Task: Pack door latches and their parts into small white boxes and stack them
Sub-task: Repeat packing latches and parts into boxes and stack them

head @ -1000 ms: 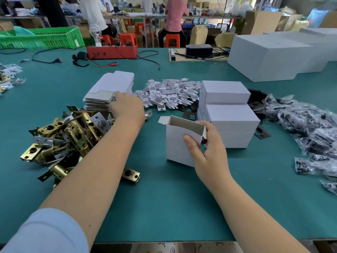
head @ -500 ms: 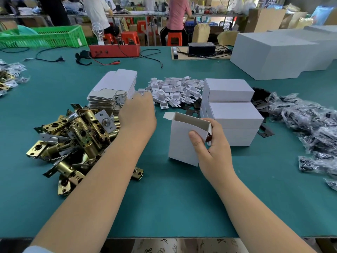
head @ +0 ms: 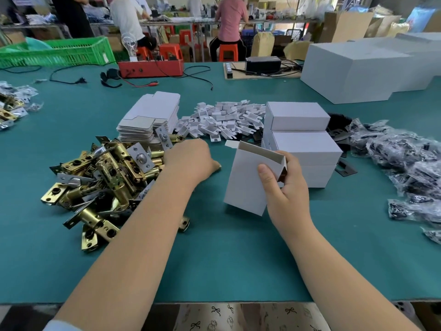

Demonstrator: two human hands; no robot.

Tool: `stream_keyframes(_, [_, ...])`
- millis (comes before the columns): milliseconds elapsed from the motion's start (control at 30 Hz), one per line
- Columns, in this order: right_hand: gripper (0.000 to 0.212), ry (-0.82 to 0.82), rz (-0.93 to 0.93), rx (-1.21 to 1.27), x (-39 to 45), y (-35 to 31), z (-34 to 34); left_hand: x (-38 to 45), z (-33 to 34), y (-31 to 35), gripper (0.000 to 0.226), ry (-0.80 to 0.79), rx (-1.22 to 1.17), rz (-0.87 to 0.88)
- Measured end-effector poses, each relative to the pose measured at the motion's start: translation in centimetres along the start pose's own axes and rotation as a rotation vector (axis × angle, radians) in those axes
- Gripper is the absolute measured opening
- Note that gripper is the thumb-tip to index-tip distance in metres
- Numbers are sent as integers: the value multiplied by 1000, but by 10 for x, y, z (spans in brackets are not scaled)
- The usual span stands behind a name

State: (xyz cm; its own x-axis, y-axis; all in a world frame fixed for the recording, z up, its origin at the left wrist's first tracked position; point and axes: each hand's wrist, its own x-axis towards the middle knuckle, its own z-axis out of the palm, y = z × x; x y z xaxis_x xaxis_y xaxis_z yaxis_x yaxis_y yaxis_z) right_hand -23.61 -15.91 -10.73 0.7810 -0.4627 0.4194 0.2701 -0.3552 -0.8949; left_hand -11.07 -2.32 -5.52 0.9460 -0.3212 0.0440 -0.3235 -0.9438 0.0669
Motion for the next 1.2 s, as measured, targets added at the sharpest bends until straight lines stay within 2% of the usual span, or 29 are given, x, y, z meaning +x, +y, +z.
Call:
stream_keyframes(67, [14,-6,-2,-6,-1,0,0,10,4,10,30,-69,83,42])
stream_keyframes(167, [14,-11,8,-15,0,0,-3,22,11,15,29,-185,80,65])
stream_keyframes(300, [19,-15,29,-24,-1,4,-4,24,4,11,21,-151,27,53])
stream_keyframes(400, [36,-21,51,-65,1,5,-3,15,-14,8,13,11,-163,5])
stream_keyframes(467, [45,-34,55,-94,1,5,0,3,-31,7,21,159,-356,-19])
stream_keyframes(567, [55,-30,62,-126,1,7,1,-16,-56,11,18,411,-566,50])
stream_keyframes(633, [59,-24,53,-155,1,10,-1,-28,-72,16,26,561,-649,107])
stream_keyframes(700, [62,-24,38,-185,0,10,-1,-38,-85,20,35,678,-718,150])
stream_keyframes(767, [64,-32,25,-203,-1,8,1,-48,-92,28,33,737,-785,194])
stream_keyframes(900, [75,-22,31,-150,-3,5,3,-60,-83,50,25,681,-789,306])
stream_keyframes(1000, [81,-22,53,-133,-2,2,3,-63,-68,61,31,611,-732,319])
stream_keyframes(1200, [76,-19,52,-129,-2,-1,2,-68,-57,56,36,632,-642,311])
